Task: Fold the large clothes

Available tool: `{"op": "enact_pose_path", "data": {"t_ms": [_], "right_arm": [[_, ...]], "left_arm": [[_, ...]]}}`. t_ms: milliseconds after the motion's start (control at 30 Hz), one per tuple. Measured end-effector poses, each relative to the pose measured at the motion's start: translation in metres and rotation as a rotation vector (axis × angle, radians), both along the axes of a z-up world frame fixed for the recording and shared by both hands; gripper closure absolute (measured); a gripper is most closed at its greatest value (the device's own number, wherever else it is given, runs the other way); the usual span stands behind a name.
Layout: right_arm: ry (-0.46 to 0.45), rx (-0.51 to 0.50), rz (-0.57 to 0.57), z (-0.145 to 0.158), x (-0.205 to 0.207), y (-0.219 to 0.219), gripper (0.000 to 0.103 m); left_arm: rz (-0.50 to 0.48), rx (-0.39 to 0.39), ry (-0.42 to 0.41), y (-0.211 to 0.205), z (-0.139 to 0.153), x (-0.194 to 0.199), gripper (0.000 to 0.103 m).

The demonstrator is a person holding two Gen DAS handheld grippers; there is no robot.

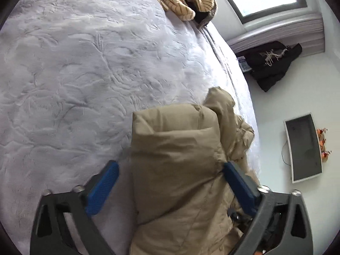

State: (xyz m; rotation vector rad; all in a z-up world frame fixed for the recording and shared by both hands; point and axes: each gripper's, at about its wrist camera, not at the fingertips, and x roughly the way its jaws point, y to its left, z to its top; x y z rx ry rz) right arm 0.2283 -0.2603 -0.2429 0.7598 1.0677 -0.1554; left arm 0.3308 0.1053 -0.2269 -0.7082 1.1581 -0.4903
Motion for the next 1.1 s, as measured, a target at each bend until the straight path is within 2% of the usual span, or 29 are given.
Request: {"op": "enact_pose_path", "data": {"t_ms": [33, 67, 100, 167, 233, 300, 333, 433, 500, 600, 700, 733, 767, 867, 967, 1000, 1100], "right_arm": [[-0.001, -0.001, 0.001, 0.000, -0.003, -0.003, 0.097], [0.001, -0.006, 0.003, -0.001, 0.003, -0.002, 0.097], [0.001, -0.008, 0.003, -0.001, -0.003, -0.003, 0.097], [0.003, -0.012, 0.004, -0.001, -0.006, -0.003, 0.097], [0.001, -0.013, 0.013, -0.001, -0.019, -0.001, 0.097], [-0.002, -0.011, 0.024, 0.000, -0.030, 0.001, 0.097], [-0.007, -0.001, 0.034, 0.000, -0.021, 0.008, 0.097], [-0.018, 0.015, 0.053, -0.002, -0.007, 0.022, 0.096], [-0.016, 0.001, 0.049, -0.003, -0.005, 0.028, 0.096], [-0.010, 0.038, 0.035, -0.003, -0.011, 0.022, 0.095], [0.010, 0.047, 0.034, 0.008, -0.028, 0.010, 0.074], [0.005, 0.030, 0.022, 0.017, -0.035, 0.005, 0.063], [-0.002, 0.011, 0.012, 0.025, -0.044, 0.001, 0.060], [-0.039, -0.048, 0.029, 0.050, -0.062, -0.001, 0.060], [-0.102, -0.136, 0.134, 0.070, -0.064, 0.013, 0.061], [-0.116, -0.169, 0.171, 0.073, -0.061, 0.019, 0.061], [-0.106, -0.217, 0.228, 0.073, -0.041, 0.027, 0.074]], "left_arm": [[0.001, -0.006, 0.001, -0.001, -0.001, 0.002, 0.042], [0.004, -0.004, 0.005, -0.003, -0.002, 0.009, 0.067], [0.004, 0.017, 0.003, -0.004, -0.001, 0.012, 0.076], [-0.018, 0.057, -0.041, -0.003, 0.004, 0.013, 0.084], [-0.065, 0.123, -0.098, 0.001, 0.009, 0.015, 0.087], [-0.077, 0.184, -0.099, 0.011, 0.002, 0.016, 0.087], [-0.071, 0.205, -0.094, 0.017, -0.002, 0.019, 0.087], [0.010, 0.298, -0.068, 0.038, -0.009, 0.025, 0.087], [0.062, 0.319, -0.046, 0.050, -0.006, 0.025, 0.087], [0.061, 0.350, -0.094, 0.056, 0.013, 0.016, 0.087], [-0.002, 0.404, -0.174, 0.044, 0.044, -0.004, 0.087], [-0.026, 0.418, -0.199, 0.039, 0.052, -0.012, 0.087], [-0.050, 0.425, -0.222, 0.032, 0.061, -0.021, 0.087], [-0.098, 0.424, -0.264, 0.012, 0.076, -0.042, 0.087], [-0.133, 0.447, -0.248, -0.014, 0.068, -0.058, 0.087], [-0.149, 0.491, -0.229, -0.025, 0.057, -0.062, 0.087], [-0.162, 0.595, -0.218, -0.038, 0.034, -0.072, 0.087]]}}
